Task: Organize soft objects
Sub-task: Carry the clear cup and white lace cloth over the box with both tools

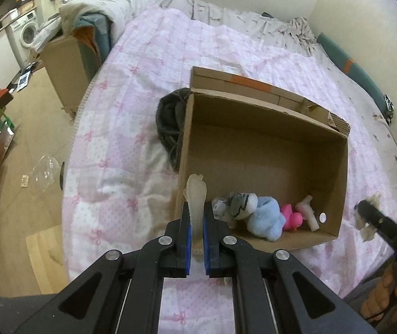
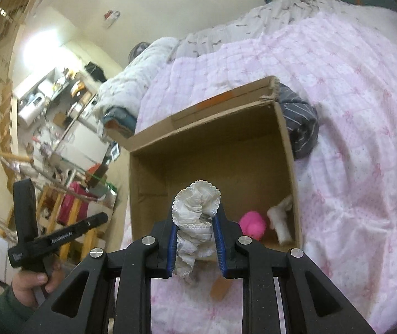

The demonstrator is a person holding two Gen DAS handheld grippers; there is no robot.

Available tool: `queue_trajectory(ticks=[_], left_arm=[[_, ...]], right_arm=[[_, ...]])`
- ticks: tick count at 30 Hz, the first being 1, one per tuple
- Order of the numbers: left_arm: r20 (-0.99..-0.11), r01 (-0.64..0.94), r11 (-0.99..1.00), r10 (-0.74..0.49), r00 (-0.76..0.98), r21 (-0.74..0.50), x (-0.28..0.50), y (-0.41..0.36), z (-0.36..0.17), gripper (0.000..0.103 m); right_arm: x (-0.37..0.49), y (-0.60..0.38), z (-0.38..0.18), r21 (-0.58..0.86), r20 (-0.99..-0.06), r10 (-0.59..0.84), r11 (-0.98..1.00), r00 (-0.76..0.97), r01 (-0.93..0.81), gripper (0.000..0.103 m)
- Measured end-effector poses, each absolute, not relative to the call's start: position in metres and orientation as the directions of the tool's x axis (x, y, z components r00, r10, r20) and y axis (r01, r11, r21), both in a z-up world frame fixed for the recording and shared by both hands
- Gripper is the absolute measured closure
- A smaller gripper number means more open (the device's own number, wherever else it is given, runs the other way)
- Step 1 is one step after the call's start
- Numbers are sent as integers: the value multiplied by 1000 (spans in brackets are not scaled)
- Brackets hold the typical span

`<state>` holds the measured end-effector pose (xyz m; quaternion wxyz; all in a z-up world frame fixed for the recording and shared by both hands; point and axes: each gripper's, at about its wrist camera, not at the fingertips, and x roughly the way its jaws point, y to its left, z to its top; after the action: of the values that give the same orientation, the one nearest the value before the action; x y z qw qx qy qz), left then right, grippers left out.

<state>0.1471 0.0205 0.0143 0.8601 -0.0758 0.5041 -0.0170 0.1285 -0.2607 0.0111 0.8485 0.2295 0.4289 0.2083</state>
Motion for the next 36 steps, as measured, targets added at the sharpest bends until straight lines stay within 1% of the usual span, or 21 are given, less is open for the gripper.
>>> queue_trajectory(ticks=[5,7,12,14,17,24,30,36], left_arm=[[-862,-1,991,-114,494,-131,160,7,0,97],[-860,13,992,-119,496,-129,165,2,-5,97],[-849,19,985,-156,504,-170,172,1,-25,96],[-852,17,991,-124,509,-134,173,0,-33,96],[-857,6,990,-124,500,-140,174,0,-40,96],[-840,35,994,-107,531,-105,171,-9,-37,95],[-852,55,992,-125,508,-112,173,-15,-42,95],[-855,56,992,-127,502,-115,173,-15,-45,95]], right_arm=[[135,-261,-11,572,-663,536,813,524,-108,78],[136,-257,-11,542,-676,515,832,526,-119,78],[144,-259,-20,529,-699,495,844,516,-93,78],[146,-261,-23,529,-706,487,846,514,-75,78],[146,-261,-25,522,-714,476,850,514,-62,78],[149,-255,-31,489,-750,452,871,484,-55,78],[152,-247,-36,446,-778,424,892,464,-68,78],[152,-246,-40,434,-791,414,899,450,-64,78]])
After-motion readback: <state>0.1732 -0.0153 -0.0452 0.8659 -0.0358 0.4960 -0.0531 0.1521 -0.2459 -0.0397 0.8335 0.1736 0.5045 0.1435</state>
